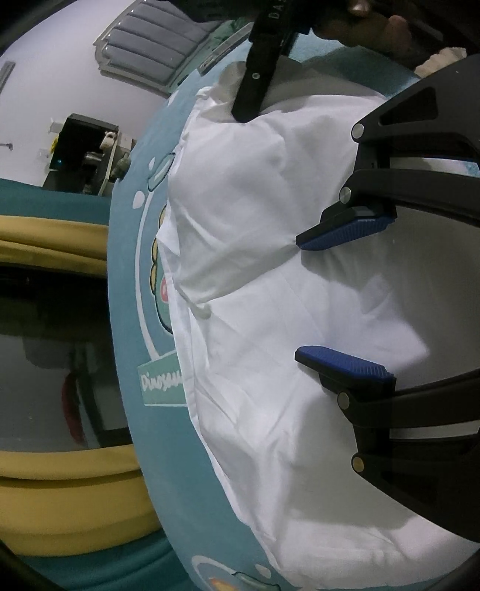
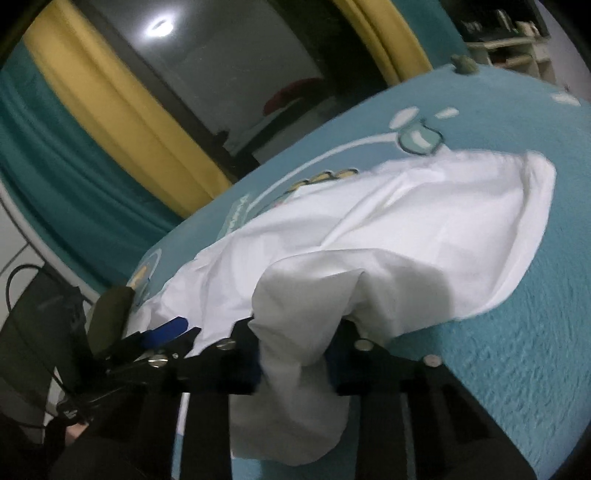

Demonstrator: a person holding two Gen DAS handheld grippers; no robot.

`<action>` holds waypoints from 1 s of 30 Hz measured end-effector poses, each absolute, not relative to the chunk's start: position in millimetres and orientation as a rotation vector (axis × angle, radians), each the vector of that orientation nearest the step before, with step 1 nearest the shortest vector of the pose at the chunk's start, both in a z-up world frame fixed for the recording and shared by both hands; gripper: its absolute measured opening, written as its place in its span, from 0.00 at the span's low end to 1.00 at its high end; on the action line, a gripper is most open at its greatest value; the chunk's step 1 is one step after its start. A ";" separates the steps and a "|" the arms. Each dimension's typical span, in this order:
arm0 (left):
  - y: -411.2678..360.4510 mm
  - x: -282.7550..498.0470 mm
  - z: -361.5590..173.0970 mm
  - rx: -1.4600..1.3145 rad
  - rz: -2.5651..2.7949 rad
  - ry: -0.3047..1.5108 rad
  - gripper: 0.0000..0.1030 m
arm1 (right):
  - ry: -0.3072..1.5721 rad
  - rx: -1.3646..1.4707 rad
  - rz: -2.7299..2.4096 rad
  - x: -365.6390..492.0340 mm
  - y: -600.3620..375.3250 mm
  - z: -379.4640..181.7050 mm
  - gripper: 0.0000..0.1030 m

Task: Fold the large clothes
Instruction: 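Grasp the folded shirt's end with the right gripper and lift it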

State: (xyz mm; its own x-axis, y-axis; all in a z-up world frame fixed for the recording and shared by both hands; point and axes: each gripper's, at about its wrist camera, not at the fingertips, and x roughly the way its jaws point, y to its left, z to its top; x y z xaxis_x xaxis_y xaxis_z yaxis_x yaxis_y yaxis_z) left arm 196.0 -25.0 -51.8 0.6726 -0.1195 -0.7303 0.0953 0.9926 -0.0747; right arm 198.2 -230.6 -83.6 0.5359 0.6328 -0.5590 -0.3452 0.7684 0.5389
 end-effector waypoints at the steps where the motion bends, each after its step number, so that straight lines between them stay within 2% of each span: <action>1: -25.2 195.9 -52.1 -0.031 -0.121 0.823 0.55 | 0.809 0.369 0.603 197.4 -227.6 -81.2 0.22; 14: -19.7 194.9 -52.5 -0.063 -0.137 0.810 0.55 | 0.737 0.226 0.623 189.8 -189.5 -37.6 0.20; 30: -0.8 180.4 -42.4 -0.105 -0.110 0.789 0.55 | 0.703 0.109 0.599 174.9 -155.1 -16.7 0.20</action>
